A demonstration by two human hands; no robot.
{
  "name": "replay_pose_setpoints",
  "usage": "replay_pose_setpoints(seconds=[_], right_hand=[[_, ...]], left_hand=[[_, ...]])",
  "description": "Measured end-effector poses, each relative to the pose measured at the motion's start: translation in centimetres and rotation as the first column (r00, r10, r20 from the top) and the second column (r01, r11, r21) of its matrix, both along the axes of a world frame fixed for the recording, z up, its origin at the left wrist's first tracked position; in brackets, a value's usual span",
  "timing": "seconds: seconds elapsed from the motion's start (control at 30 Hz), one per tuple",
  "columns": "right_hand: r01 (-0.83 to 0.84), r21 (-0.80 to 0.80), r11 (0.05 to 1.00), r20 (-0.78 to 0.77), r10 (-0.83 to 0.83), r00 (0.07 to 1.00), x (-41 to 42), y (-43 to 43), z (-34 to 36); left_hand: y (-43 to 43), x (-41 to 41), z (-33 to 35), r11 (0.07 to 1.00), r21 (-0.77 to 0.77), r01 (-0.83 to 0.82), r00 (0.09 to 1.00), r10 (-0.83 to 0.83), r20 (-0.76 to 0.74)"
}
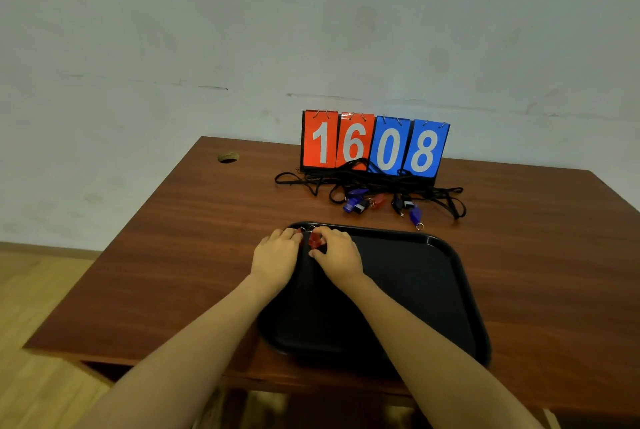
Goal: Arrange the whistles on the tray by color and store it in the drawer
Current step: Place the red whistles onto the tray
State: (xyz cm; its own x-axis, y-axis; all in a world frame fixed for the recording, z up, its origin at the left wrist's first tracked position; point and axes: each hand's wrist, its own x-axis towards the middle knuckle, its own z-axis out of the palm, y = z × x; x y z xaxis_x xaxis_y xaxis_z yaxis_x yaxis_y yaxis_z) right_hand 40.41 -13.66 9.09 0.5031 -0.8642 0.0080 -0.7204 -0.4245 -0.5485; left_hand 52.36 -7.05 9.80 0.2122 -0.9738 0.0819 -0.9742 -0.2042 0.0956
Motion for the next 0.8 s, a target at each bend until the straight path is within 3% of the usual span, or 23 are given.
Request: replay_pose_setpoints(seconds=[0.37, 0.57, 0.7, 0.8], right_hand=[[-0.013, 0.015, 1.0, -0.023, 0.013, 1.0, -0.4, -0.1, 0.5], [0.06, -0.053, 0.997, 0.006, -0.06, 0.998, -3.0, -1.0, 1.4], [0.202, -0.228, 0.953, -0.162, -0.241, 0.957, -6.6, -3.1, 2.1], [0.208, -0.159, 0.965, -0.322, -0.25, 0.913, -9.2, -4.3, 1.7]], left_hand=[[-0.4, 0.0, 0.7, 0.998, 0.055, -0.013, 0.999, 0.015, -0.042], [-1.1, -1.3, 2.0, 0.998, -0.036, 0.056, 0.997, -0.058, -0.051], [-3.2, -3.6, 2.6, 0.994, -0.022, 0.109, 0.994, -0.11, -0.011], [-4.9, -5.3, 2.2, 0.985, 0.062, 0.16, 0.987, -0.161, 0.019]])
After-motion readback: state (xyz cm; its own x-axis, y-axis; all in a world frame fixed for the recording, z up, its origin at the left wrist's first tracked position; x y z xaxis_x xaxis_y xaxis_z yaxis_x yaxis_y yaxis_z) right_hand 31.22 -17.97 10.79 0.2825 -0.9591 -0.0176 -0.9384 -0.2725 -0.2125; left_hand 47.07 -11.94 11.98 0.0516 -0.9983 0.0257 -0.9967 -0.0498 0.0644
